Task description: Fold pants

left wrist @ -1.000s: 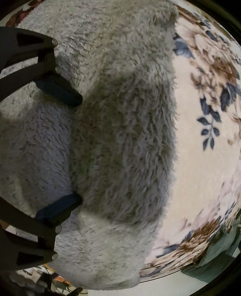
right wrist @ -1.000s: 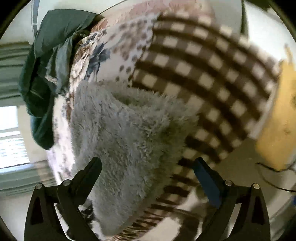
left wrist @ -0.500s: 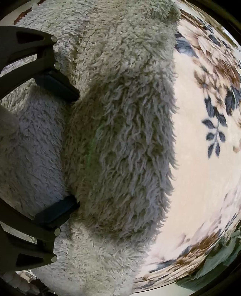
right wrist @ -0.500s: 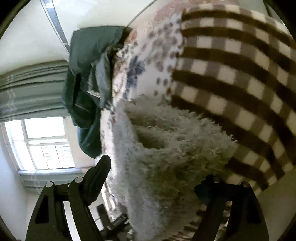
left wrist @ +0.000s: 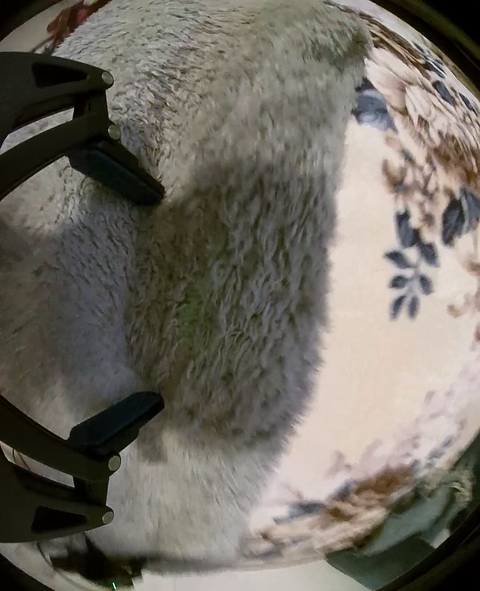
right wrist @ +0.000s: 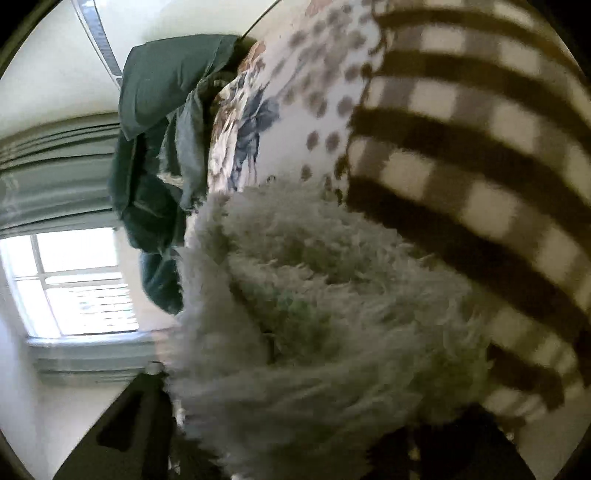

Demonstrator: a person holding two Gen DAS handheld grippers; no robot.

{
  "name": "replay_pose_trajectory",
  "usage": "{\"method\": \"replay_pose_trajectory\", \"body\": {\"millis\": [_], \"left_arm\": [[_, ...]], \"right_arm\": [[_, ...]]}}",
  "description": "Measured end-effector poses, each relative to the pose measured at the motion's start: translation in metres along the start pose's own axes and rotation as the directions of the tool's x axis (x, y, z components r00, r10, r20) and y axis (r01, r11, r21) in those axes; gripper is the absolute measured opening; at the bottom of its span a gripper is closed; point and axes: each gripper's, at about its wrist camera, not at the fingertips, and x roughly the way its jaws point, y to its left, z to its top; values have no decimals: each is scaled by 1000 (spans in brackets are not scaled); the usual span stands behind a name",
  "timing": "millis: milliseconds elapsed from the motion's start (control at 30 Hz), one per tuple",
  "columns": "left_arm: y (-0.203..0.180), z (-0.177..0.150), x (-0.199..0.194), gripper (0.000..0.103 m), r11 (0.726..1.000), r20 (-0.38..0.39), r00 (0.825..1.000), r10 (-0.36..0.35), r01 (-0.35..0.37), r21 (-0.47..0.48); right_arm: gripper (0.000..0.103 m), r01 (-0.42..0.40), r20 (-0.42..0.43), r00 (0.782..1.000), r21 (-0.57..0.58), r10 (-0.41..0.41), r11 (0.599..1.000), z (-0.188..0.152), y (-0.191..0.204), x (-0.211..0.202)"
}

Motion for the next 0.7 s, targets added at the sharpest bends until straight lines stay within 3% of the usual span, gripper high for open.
{"method": "replay_pose_trajectory", "body": {"millis": [133,333,433,567,700], "left_arm": [[19,-4,-39,103,999,54,998,-31,33,-30],[78,-15,-90,103,996,120,992,-49,58,-74],[120,-23,-106,103,992,142,989,-49,64,-109],[184,-35,-131,103,981,157,987,-43,71,-179],[245,-43,-146,103,971,167,986,-26,64,-228]], "right_arm": [[25,49,43,998,-67,-46,997,-17,43,-15],[24,17,40,999,-245,-7,969,-71,144,-20],[24,-12,-6,1000,-313,11,950,-117,187,-7],[23,-44,-103,995,-390,4,920,-194,236,40],[23,-64,-209,977,-447,-35,892,-277,253,96]]}}
